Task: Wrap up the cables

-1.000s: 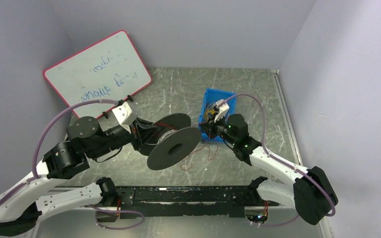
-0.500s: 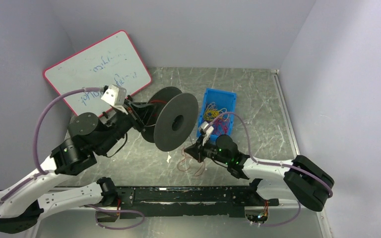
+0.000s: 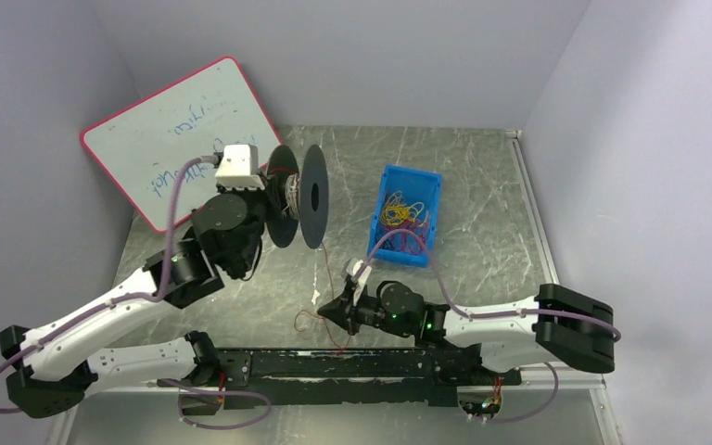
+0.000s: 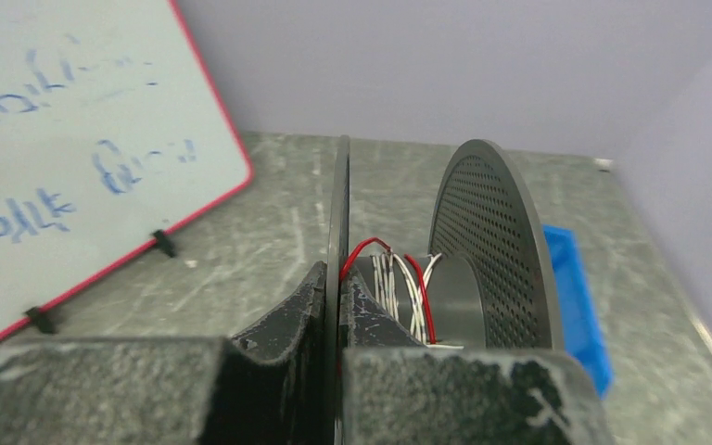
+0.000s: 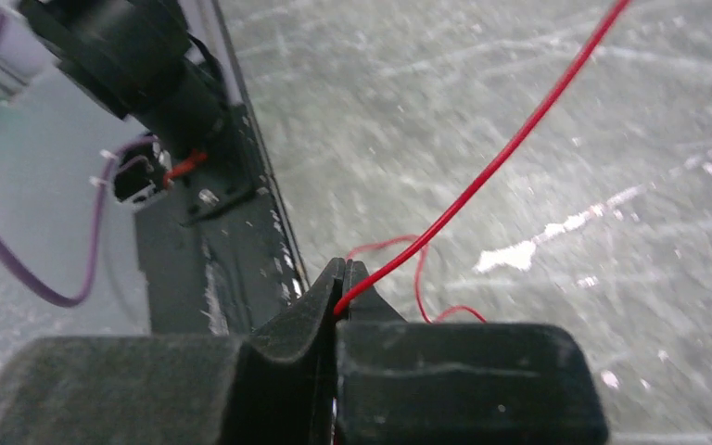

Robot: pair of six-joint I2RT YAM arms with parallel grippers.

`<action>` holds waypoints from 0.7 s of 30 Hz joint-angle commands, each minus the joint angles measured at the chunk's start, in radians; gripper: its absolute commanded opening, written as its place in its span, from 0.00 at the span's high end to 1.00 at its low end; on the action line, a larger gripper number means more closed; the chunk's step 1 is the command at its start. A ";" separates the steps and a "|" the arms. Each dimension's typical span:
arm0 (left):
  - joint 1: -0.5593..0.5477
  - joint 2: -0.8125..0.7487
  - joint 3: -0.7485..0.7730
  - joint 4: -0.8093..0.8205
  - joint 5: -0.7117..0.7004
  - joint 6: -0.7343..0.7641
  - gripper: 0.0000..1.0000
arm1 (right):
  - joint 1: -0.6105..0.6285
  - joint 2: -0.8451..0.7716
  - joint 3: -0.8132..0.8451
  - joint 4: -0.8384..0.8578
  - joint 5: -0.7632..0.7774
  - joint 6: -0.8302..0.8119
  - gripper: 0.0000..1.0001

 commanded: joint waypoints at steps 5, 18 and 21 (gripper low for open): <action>-0.004 0.113 -0.006 0.139 -0.285 0.097 0.93 | 0.164 -0.084 0.217 -0.240 0.171 -0.152 1.00; -0.004 0.209 -0.026 -0.097 -0.237 0.006 0.93 | 0.257 -0.163 0.591 -0.601 0.352 -0.394 1.00; -0.006 0.210 -0.038 -0.140 -0.187 -0.009 0.93 | 0.256 -0.150 0.665 -0.667 0.438 -0.464 1.00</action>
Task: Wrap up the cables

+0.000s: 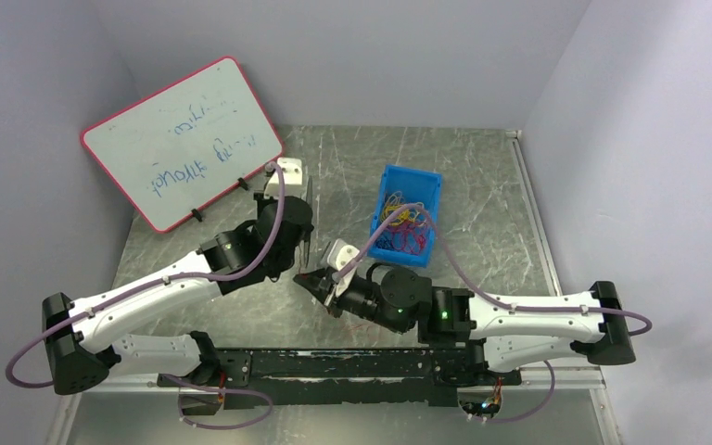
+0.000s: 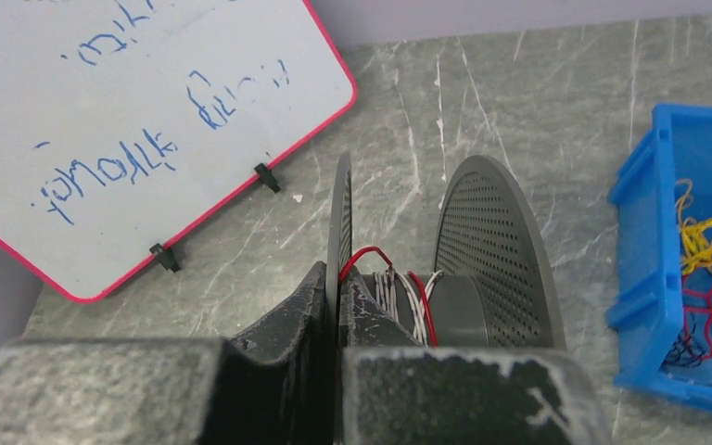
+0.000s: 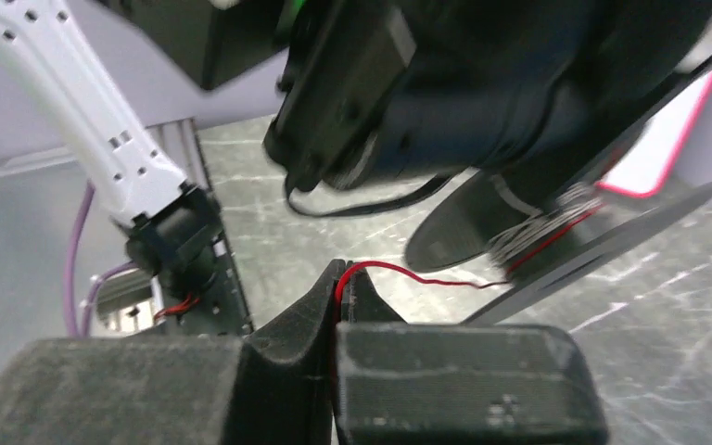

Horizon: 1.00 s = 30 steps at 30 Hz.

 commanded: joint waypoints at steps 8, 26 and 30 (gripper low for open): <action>-0.015 -0.087 -0.079 -0.031 0.247 0.011 0.93 | -0.015 -0.024 0.105 -0.033 0.303 -0.326 1.00; -0.086 -0.223 -0.067 -0.169 0.496 0.108 0.93 | -0.358 0.011 0.091 0.025 0.169 -0.390 1.00; -0.091 -0.243 -0.040 -0.203 0.551 0.118 0.93 | -0.428 0.029 0.086 0.050 0.117 -0.370 1.00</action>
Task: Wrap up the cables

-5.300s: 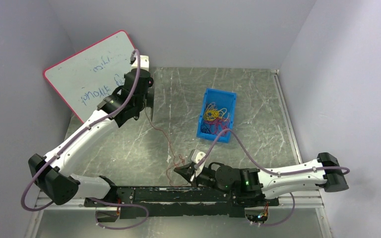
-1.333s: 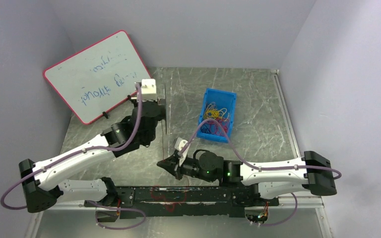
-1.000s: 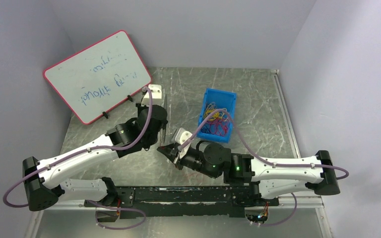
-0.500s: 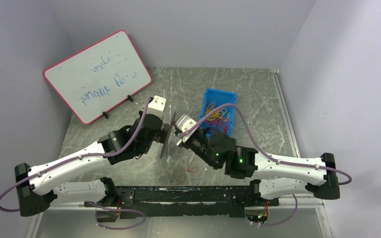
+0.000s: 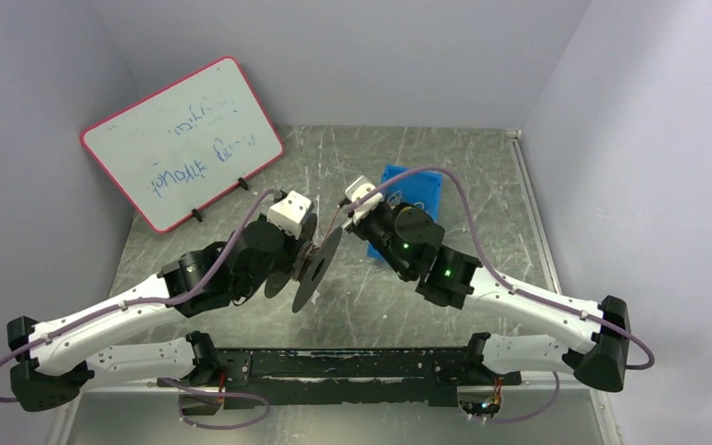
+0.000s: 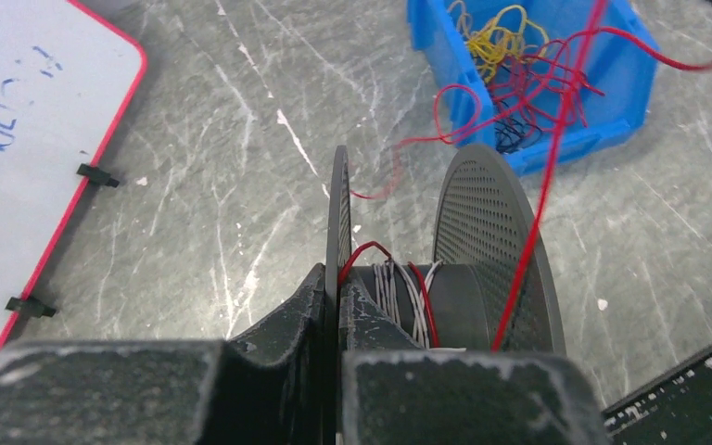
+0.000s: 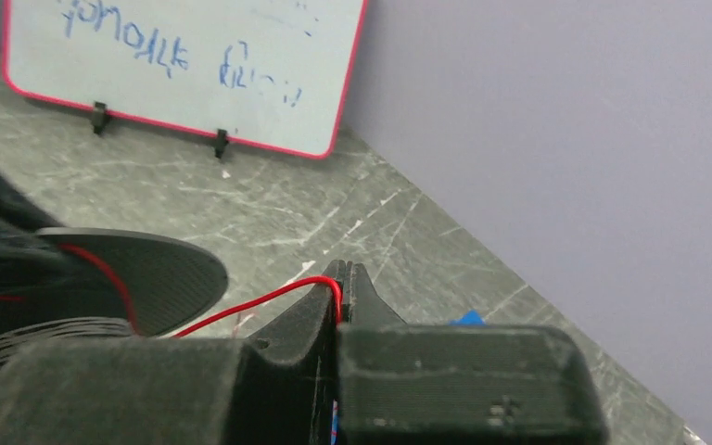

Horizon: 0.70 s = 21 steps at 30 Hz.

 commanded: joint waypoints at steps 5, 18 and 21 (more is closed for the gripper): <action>-0.014 -0.075 0.074 -0.052 0.226 0.058 0.93 | -0.172 0.058 -0.012 0.087 -0.123 0.072 1.00; -0.014 -0.247 0.132 0.078 0.375 0.002 0.93 | -0.313 0.042 -0.238 0.151 -0.231 0.362 1.00; -0.014 -0.274 0.153 0.122 0.364 -0.008 0.93 | -0.314 0.028 -0.300 0.165 -0.275 0.414 1.00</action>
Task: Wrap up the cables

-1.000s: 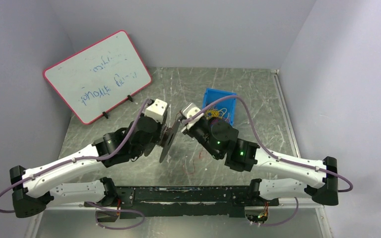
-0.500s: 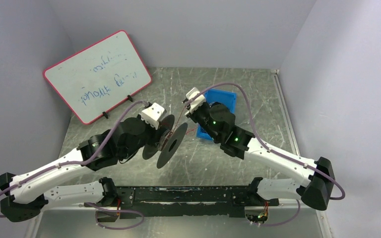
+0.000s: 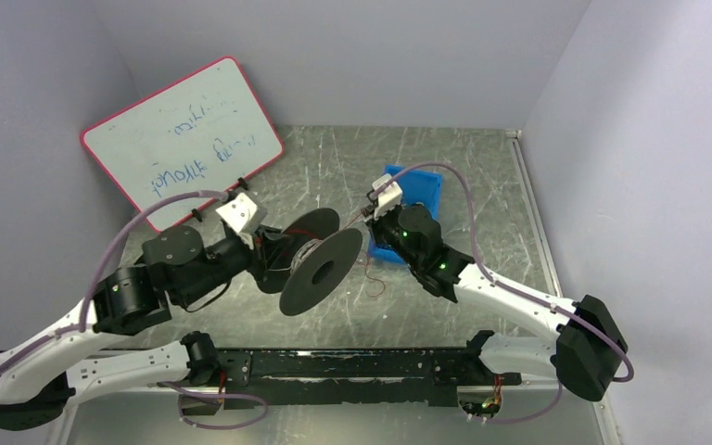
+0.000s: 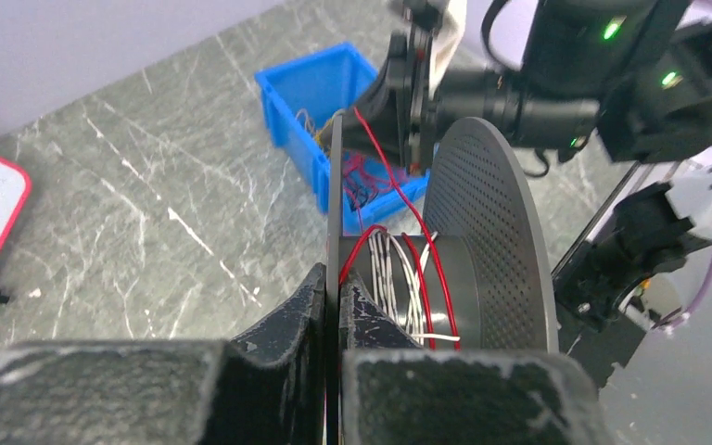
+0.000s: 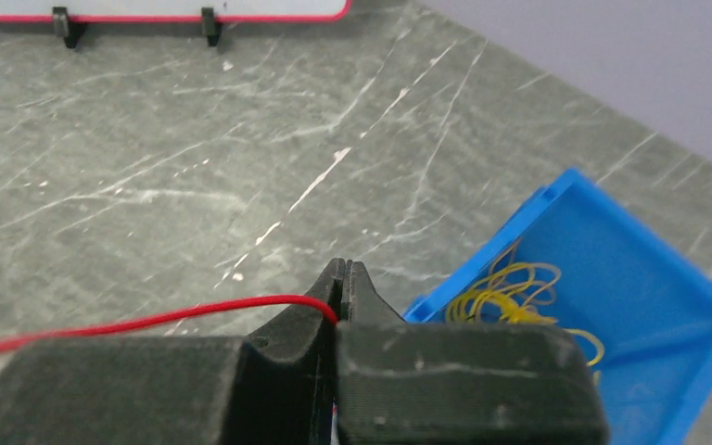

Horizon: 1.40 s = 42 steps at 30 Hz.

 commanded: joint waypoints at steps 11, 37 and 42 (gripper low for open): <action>-0.009 -0.087 0.081 0.316 -0.007 -0.058 0.93 | -0.018 -0.078 -0.285 0.234 -0.246 0.254 1.00; -0.008 0.099 -0.011 0.655 -0.722 0.058 0.93 | 0.503 -0.026 -0.417 0.468 -0.146 0.339 1.00; -0.008 0.207 0.007 0.643 -0.811 0.122 0.93 | 0.598 -0.071 -0.330 0.371 -0.092 0.275 1.00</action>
